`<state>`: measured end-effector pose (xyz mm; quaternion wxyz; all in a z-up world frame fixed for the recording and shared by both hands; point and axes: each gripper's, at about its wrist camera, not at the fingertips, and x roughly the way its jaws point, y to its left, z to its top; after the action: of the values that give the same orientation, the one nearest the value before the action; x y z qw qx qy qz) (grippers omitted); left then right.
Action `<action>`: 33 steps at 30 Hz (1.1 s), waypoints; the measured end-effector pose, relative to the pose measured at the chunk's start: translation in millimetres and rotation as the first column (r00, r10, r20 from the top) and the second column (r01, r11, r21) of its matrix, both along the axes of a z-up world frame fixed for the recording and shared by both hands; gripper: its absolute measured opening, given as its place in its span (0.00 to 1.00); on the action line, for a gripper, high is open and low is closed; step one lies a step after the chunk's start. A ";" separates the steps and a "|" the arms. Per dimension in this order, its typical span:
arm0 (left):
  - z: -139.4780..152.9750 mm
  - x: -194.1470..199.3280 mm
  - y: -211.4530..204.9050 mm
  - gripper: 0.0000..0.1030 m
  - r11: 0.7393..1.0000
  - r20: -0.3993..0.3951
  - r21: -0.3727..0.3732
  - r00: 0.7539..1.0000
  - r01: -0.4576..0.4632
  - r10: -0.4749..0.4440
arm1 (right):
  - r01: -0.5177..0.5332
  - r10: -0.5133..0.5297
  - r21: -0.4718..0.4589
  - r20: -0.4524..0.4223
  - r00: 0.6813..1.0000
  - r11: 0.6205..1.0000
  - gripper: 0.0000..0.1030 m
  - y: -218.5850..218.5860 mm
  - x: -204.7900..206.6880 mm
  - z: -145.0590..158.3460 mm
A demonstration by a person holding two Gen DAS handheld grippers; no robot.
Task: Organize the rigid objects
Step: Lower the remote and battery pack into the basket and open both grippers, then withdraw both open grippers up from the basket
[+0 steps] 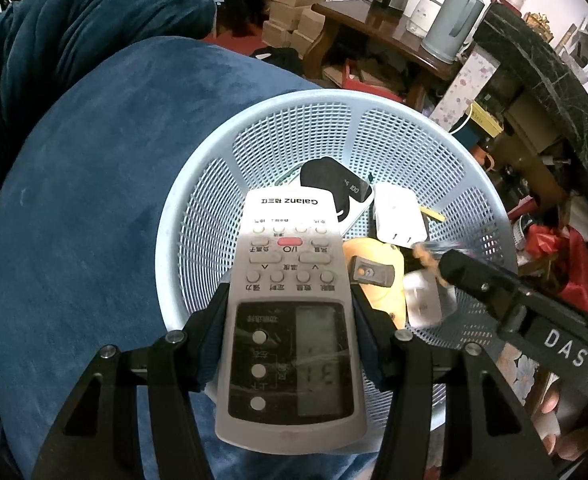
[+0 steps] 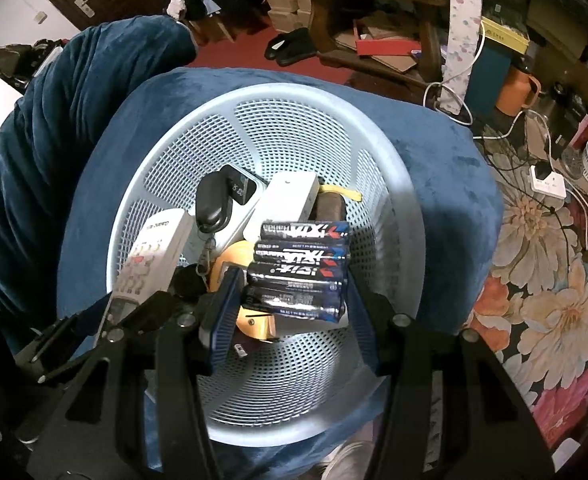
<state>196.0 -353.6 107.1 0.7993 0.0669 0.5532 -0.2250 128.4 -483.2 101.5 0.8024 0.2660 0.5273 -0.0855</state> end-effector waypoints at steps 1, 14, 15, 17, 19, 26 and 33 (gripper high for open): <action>-0.5 0.7 -0.5 0.56 1.000 -0.001 0.002 1.000 0.001 -0.001 | 0.002 -0.002 0.000 0.004 1.000 1.000 0.52 -0.4 -0.2 0.6; 7.6 -2.4 2.4 0.99 0.999 0.044 0.032 0.999 -0.005 0.004 | -0.008 0.007 0.010 0.050 0.999 1.000 0.93 3.7 1.5 11.2; 7.7 -3.3 3.0 0.99 0.999 0.047 0.039 0.999 -0.006 0.004 | -0.010 0.009 0.013 0.059 0.998 1.000 0.97 4.6 1.2 13.1; 8.5 -5.3 4.9 0.99 0.999 0.052 0.051 0.999 -0.006 0.003 | -0.014 0.014 0.009 0.063 0.998 1.000 1.00 6.4 0.7 15.1; 10.4 -7.6 6.4 0.99 0.999 0.058 0.054 0.998 -0.004 0.001 | -0.019 0.019 0.003 0.064 0.998 1.000 1.00 8.3 -0.7 16.1; 15.4 -12.7 13.5 0.99 0.998 0.065 0.060 0.998 -0.011 0.007 | -0.022 0.023 -0.008 0.054 0.998 1.000 1.00 10.4 -6.7 17.1; 16.5 -17.9 19.5 0.99 0.998 0.051 0.055 0.999 -0.014 0.011 | -0.029 0.030 -0.024 0.033 0.999 0.999 1.00 13.0 -13.4 17.9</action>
<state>178.1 -334.1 123.6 0.8122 0.0912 0.5394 -0.2026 115.0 -470.2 119.4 0.8155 0.2501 0.5165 -0.0755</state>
